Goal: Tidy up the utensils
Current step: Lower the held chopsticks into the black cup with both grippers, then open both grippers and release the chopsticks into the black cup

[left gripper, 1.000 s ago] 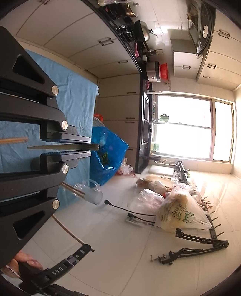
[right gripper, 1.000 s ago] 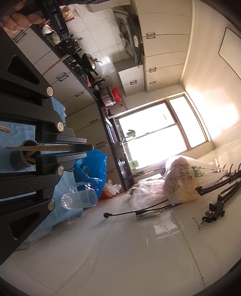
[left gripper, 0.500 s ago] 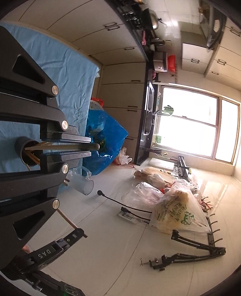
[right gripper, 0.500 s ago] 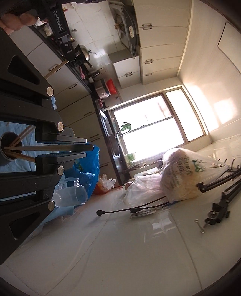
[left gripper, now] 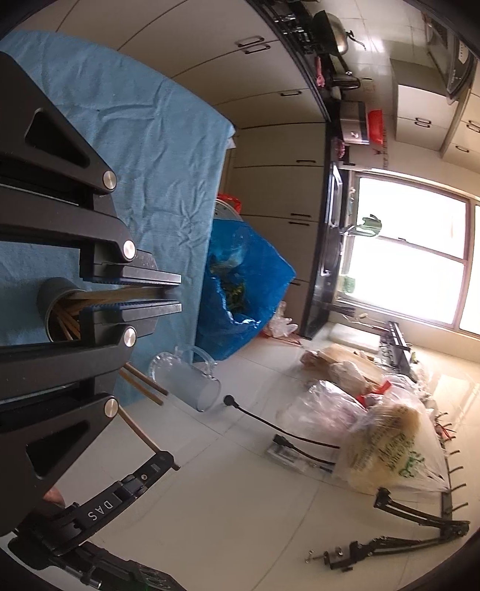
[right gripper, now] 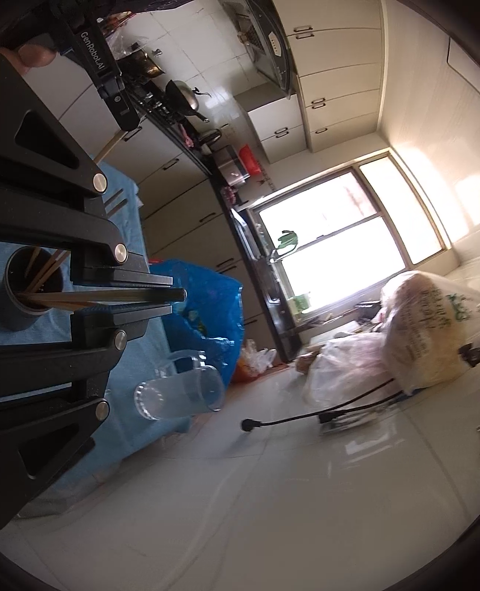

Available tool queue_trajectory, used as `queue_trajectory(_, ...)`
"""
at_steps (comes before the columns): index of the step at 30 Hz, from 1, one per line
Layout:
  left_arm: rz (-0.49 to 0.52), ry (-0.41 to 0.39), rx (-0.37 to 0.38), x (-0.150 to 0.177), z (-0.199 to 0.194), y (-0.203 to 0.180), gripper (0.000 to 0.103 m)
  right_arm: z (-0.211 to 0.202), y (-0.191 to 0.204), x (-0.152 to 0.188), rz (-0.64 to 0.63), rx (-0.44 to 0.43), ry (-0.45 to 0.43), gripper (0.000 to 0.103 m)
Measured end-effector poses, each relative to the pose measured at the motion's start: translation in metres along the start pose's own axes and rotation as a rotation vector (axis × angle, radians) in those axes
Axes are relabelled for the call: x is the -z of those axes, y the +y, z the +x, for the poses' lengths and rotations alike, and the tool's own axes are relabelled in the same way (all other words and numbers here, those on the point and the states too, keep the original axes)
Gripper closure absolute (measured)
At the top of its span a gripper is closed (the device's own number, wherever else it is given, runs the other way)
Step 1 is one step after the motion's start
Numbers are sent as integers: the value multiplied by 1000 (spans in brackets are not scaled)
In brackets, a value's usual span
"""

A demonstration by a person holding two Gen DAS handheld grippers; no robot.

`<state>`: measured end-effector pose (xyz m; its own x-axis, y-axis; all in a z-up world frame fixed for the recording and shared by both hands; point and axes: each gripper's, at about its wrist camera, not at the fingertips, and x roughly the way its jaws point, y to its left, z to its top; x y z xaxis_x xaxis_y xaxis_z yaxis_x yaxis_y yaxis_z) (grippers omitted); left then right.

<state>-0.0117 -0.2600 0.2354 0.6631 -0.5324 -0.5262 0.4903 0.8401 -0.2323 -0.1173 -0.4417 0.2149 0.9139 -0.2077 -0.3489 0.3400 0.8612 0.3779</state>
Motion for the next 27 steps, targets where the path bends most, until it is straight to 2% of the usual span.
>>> queue_trajectory(4, -8, 18, -3, 4, 3, 5, 94, 9, -7, 4, 22, -15, 40, 93)
queue_trajectory(6, -19, 31, 0, 4, 3, 8, 82, 10, -9, 4, 28, -21, 53, 93)
queue_trajectory(7, -24, 27, 0, 4, 2, 9, 71, 9, -10, 4, 29, -23, 56, 89)
queue_trajectory(8, -26, 20, -4, 3, 0, 10, 67, 8, -10, 3, 30, -23, 56, 86)
queue_trajectory(10, -20, 4, -9, 3, -7, 10, 67, 1, -8, 2, 28, -26, 43, 78)
queue_trajectory(15, -35, -20, -6, 4, -30, 18, 61, -22, -3, 1, 27, -35, 12, 78)
queue_trajectory(19, -27, -49, -42, 14, -56, 31, 55, -44, 4, 12, 15, -62, 6, 70)
queue_trajectory(23, -42, -44, -69, 32, -74, 52, 53, -54, 12, 40, -3, -91, 49, 66)
queue_trajectory(27, -50, -12, -118, 61, -84, 77, 51, -47, 19, 80, -17, -105, 136, 64)
